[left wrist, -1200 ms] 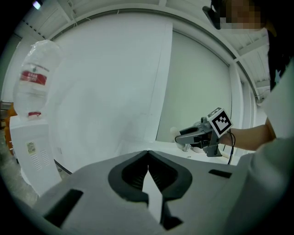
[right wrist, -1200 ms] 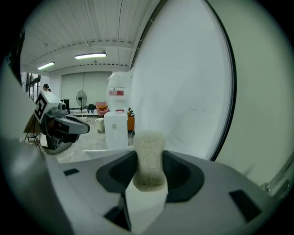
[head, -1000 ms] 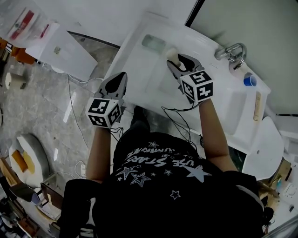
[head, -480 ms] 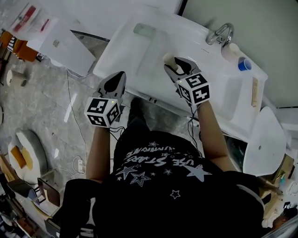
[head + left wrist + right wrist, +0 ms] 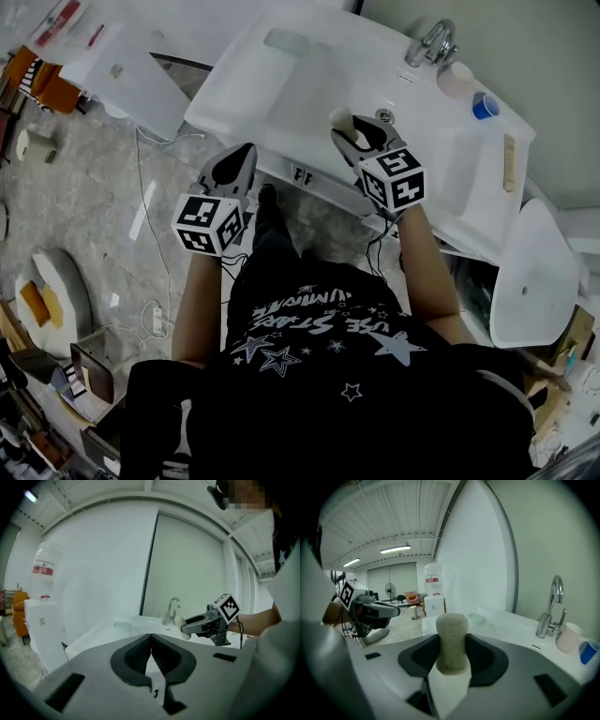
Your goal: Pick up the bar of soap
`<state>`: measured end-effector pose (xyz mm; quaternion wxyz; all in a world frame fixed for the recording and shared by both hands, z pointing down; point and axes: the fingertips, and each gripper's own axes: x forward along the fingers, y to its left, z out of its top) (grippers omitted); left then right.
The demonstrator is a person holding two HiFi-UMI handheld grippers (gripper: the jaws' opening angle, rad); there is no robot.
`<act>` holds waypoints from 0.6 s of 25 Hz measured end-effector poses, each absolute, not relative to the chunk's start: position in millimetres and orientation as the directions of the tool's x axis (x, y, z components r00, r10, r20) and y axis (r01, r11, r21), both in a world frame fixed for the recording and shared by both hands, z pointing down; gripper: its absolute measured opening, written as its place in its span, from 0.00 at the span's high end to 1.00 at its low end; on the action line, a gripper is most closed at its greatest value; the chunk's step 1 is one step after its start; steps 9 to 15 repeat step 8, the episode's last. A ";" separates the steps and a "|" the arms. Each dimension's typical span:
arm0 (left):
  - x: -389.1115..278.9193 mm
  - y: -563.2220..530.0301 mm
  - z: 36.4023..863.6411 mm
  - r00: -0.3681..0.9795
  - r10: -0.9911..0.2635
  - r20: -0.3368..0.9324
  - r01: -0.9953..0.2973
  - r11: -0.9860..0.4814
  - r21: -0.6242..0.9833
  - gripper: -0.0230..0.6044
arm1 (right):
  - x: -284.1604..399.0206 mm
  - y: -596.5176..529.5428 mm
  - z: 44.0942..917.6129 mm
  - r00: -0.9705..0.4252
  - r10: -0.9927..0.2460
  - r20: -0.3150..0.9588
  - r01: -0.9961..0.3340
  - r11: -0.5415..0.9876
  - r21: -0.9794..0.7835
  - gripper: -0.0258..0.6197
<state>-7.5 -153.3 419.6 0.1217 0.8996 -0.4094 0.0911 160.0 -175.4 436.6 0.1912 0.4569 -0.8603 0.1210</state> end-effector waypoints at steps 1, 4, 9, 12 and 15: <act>-7.5 -147.5 419.3 0.646 -0.716 0.263 -0.761 -0.633 0.144 0.95 | 160.1 -170.0 436.3 -0.512 -0.740 0.437 -0.832 0.554 -0.037 0.68; -8.6 -131.9 419.9 0.636 -0.725 0.263 -0.769 -0.623 0.144 0.95 | 160.9 -155.5 438.2 -0.520 -0.738 0.431 -0.830 0.555 -0.053 0.68; -8.1 -112.6 424.1 0.626 -0.731 0.270 -0.777 -0.612 0.145 0.95 | 164.0 -137.0 443.1 -0.524 -0.734 0.431 -0.831 0.553 -0.069 0.68; -8.1 -112.6 424.1 0.626 -0.731 0.270 -0.777 -0.612 0.145 0.95 | 164.0 -137.0 443.1 -0.524 -0.734 0.431 -0.831 0.553 -0.069 0.68; -8.1 -112.6 424.1 0.626 -0.731 0.270 -0.777 -0.612 0.145 0.95 | 164.0 -137.0 443.1 -0.524 -0.734 0.431 -0.831 0.553 -0.069 0.68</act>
